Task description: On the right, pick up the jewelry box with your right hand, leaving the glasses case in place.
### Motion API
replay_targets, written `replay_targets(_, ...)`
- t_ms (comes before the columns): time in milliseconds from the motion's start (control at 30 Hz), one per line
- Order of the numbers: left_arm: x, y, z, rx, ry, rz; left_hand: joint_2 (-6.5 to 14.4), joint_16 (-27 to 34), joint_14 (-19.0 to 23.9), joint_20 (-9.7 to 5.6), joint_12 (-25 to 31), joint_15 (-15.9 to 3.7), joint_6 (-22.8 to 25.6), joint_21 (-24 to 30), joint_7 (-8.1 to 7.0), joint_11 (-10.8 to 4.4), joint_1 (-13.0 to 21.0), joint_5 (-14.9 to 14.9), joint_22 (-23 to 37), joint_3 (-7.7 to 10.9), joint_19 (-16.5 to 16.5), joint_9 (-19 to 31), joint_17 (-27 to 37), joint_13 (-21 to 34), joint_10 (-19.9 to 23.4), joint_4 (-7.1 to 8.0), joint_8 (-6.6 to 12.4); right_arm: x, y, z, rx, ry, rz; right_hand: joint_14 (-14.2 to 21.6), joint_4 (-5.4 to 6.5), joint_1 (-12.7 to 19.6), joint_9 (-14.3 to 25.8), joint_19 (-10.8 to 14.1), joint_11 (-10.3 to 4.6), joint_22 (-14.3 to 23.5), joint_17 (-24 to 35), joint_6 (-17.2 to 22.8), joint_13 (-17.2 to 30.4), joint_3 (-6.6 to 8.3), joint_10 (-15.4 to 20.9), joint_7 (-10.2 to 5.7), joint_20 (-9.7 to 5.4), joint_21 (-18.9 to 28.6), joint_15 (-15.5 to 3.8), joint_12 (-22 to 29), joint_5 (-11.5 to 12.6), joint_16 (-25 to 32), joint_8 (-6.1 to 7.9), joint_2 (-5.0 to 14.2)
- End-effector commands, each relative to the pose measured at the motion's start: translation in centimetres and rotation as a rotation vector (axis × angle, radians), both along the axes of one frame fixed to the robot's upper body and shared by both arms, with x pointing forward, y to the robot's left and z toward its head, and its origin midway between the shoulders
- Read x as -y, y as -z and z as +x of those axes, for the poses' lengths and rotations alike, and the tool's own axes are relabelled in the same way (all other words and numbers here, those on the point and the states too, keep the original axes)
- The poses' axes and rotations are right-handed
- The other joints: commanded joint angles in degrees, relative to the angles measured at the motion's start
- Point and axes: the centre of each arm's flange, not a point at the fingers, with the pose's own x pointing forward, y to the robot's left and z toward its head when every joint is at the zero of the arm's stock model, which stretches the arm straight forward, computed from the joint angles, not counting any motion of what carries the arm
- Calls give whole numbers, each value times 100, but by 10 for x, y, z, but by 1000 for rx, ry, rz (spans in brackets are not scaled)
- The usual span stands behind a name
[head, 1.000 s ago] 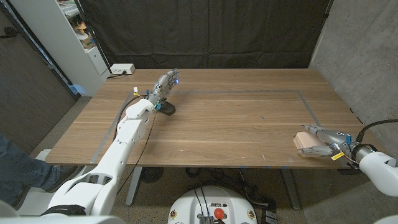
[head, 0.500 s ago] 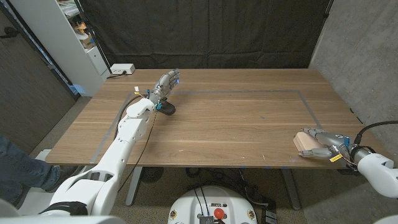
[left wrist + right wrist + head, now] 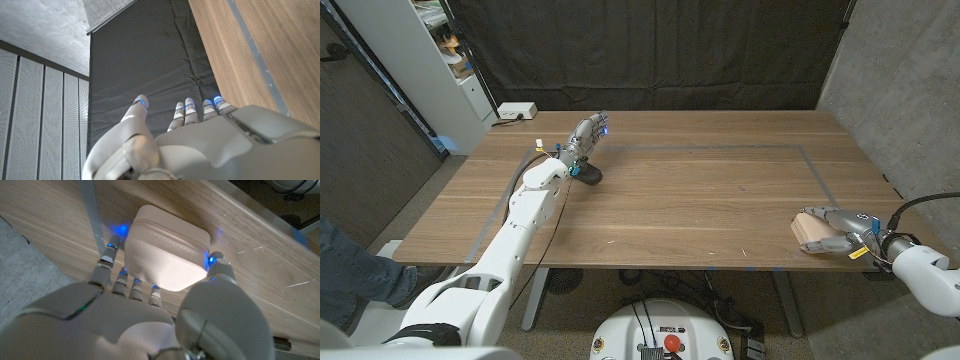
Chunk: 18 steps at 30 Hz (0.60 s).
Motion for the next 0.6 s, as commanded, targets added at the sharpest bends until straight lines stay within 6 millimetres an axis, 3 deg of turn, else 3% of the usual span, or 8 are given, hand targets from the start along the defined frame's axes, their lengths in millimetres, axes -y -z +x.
replay_targets(33,-2,1,0,0,4,-8,10,27,-11,76,20,23,25,35,-24,0,-29,8,12,31,-5,19,11,27,31,-4,1,-1,0,4,17,-16,9,657,23,279,14,97,-67,1,29,221,35,54,235,-17,-46,-9,-532,73,-9,48,85,223)
replay_targets(100,-2,1,0,1,5,-6,10,27,-10,75,22,26,24,35,-32,-9,-30,8,13,31,-7,19,11,27,38,-4,0,-1,-1,4,24,-15,12,693,32,304,15,116,-108,1,36,341,36,57,317,-35,-64,-25,-565,90,-20,58,116,241)
replay_targets(133,-2,1,0,2,5,-6,10,27,-11,77,22,26,22,35,-30,-6,-30,8,13,31,-6,19,11,27,37,-3,0,-1,-1,4,25,-17,13,721,40,354,16,140,-301,2,44,437,39,63,432,-24,-84,-54,-574,108,-41,60,128,266)
replay_targets(233,-1,0,0,4,6,-4,10,28,-10,74,20,22,23,36,-31,-15,-31,8,13,32,-6,19,12,28,34,-2,0,0,-2,3,35,-19,20,884,59,424,17,207,-482,3,67,692,48,77,638,-42,-169,-91,-702,146,-81,114,184,322)
replay_targets(400,-1,-1,-2,7,7,-2,10,29,-10,77,19,24,22,38,-32,-11,-33,8,13,33,-2,19,12,28,33,-1,0,0,-3,3,50,-29,22,1046,84,479,16,340,-426,5,124,851,60,94,785,-23,-308,-97,-764,164,-127,189,200,396)
replay_targets(600,0,-1,-2,7,6,-5,9,30,-9,80,17,26,23,38,-30,-19,-35,8,14,34,-3,20,12,29,27,0,0,1,-6,1,66,-39,20,1044,84,503,15,365,-399,6,143,851,64,96,742,-8,-328,-108,-750,133,-146,191,181,406)
